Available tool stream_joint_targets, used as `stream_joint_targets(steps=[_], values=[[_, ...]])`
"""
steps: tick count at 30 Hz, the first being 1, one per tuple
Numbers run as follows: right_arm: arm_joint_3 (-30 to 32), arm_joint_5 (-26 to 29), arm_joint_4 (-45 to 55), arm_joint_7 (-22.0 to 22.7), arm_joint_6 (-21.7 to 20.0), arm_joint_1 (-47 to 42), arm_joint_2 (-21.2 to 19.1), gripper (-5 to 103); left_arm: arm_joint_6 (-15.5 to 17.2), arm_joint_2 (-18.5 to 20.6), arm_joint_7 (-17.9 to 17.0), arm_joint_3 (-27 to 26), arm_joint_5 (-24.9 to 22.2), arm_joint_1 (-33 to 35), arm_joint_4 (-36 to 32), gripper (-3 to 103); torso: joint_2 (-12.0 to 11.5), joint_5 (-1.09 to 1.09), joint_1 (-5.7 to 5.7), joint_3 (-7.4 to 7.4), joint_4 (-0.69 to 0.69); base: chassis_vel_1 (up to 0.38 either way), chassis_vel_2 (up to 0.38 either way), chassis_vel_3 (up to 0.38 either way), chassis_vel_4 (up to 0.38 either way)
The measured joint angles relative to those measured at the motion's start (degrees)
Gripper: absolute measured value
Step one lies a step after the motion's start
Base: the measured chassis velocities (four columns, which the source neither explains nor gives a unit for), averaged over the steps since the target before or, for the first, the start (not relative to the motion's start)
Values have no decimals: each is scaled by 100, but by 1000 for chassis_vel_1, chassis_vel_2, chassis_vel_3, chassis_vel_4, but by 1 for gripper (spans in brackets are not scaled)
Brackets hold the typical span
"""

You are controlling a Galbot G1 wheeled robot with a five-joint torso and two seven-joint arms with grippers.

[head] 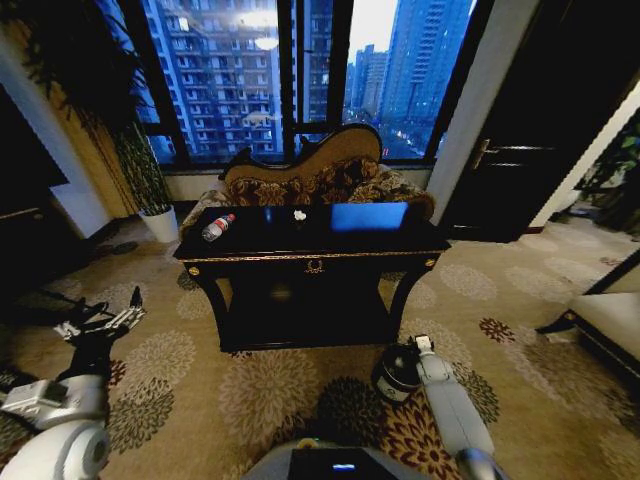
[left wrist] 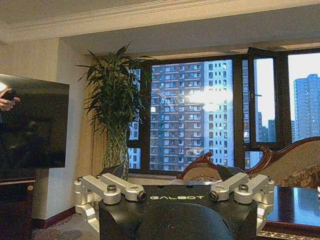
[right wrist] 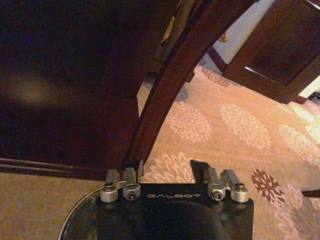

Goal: Move to the front of the table and place the trash on the table into the trash bin.

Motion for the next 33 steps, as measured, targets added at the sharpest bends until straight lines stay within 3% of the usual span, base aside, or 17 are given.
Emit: stream_joint_targets(steps=[2,3,6,9,11,17,25,33], values=[[-15,327,367,0,100,-112,-19,66,-1,-4,1,6,3,-6,0,100,0,0,0,0,0,0,0,0,0],[-15,327,367,0,100,-112,-19,66,-1,-4,1,6,3,-6,0,100,0,0,0,0,0,0,0,0,0],[-128,1365,1454,1,199,-397,-30,83,11,-5,1,61,35,-60,0,100,0,-1,0,0,0,0,0,0,0],[-149,1637,1873,1,255,-509,-7,88,17,-7,-3,80,66,-66,-1,100,0,-1,0,0,1,0,0,0,0],[-173,1996,2775,2,295,-734,90,97,24,-9,-5,94,106,-64,-3,100,0,-2,0,0,1,0,0,0,0],[-213,2340,3977,2,351,-930,257,100,29,-5,-6,97,122,-62,5,100,0,-1,0,0,2,0,0,0,0],[-631,2655,5769,2,-11,-1187,261,100,112,79,-27,93,136,-196,69,100,0,-2,0,0,1,0,0,0,0],[-862,2477,6080,1,-158,-1279,378,100,130,10,-26,172,268,-189,68,100,1,-1,0,-1,1,0,0,0,0]])
